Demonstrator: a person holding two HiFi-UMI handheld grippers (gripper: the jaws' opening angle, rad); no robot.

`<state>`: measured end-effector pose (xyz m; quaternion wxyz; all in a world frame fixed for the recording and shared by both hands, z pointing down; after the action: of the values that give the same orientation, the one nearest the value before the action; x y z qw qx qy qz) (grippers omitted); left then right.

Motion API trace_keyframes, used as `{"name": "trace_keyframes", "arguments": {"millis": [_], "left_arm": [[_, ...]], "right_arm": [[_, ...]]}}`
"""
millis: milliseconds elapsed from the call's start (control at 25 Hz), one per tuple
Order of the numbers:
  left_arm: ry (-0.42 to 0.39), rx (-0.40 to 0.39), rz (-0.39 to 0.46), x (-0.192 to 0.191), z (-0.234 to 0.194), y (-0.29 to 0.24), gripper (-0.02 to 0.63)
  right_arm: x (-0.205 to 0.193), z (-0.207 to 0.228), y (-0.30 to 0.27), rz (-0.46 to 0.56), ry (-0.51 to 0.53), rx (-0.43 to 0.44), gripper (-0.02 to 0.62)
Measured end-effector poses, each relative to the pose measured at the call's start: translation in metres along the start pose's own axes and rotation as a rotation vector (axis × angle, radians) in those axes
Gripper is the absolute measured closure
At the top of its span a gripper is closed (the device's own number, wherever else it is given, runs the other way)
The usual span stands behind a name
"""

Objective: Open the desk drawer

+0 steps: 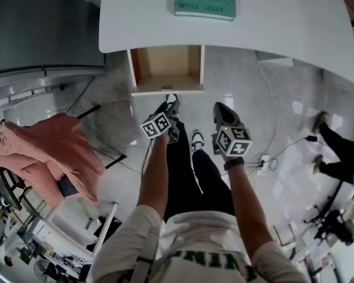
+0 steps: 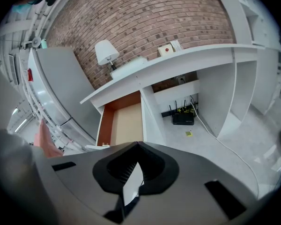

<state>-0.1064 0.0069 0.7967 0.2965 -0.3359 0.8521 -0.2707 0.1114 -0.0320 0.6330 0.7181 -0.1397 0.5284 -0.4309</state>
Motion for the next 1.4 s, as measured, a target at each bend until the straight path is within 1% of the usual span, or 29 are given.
{"name": "trace_keyframes", "arguments": {"millis": [80,160,280,320,360,520,680,840,920,1040,1120,1400], "left_arm": [[-0.139,0.022,-0.028,0.011,0.015,0.019,0.282],[-0.252,0.045,-0.038,0.023,0.03,0.045,0.284],[-0.359,0.066,0.005,0.041,0.055,0.089,0.293],[-0.388,0.066,0.025,0.049,0.067,0.102,0.309],[-0.411,0.063,0.048,0.057,0.079,0.116,0.328],[-0.484,0.059,0.155,0.095,0.126,0.172,0.371],[-0.568,0.049,0.272,0.126,0.176,0.224,0.396],[-0.677,0.028,0.392,0.158,0.231,0.263,0.433],[-0.696,0.027,0.438,0.163,0.254,0.28,0.451],[-0.695,0.039,0.493,0.162,0.276,0.306,0.519],[-0.715,0.051,0.532,0.164,0.286,0.319,0.552],[-0.83,0.065,0.675,0.174,0.318,0.376,0.604]], "right_arm": [[0.004,-0.004,0.007,0.006,0.022,0.003,0.6],[0.011,-0.016,0.013,0.011,0.033,0.023,0.6],[0.03,-0.041,0.027,0.024,0.073,0.073,0.6],[0.04,-0.049,0.033,0.035,0.099,0.086,0.6],[0.049,-0.055,0.039,0.05,0.126,0.094,0.6],[0.088,-0.079,0.069,0.117,0.193,0.097,0.6],[0.129,-0.103,0.1,0.196,0.282,0.103,0.6],[0.169,-0.128,0.124,0.295,0.371,0.125,0.6],[0.178,-0.137,0.138,0.323,0.391,0.136,0.6],[0.184,-0.143,0.157,0.347,0.387,0.135,0.6],[0.191,-0.147,0.167,0.375,0.391,0.137,0.6],[0.214,-0.176,0.208,0.496,0.446,0.14,0.6]]}}
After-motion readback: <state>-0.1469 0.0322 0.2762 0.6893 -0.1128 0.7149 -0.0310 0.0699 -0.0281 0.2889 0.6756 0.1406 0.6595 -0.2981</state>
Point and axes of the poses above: the fingertips, and each gripper's own axes: y backward along the fingers, z to its right, x out of its top, the point moved 5 cm from there along y, backward along the fingers, and after that the axes turned 2 degrees about x, right-handed, at the moved point
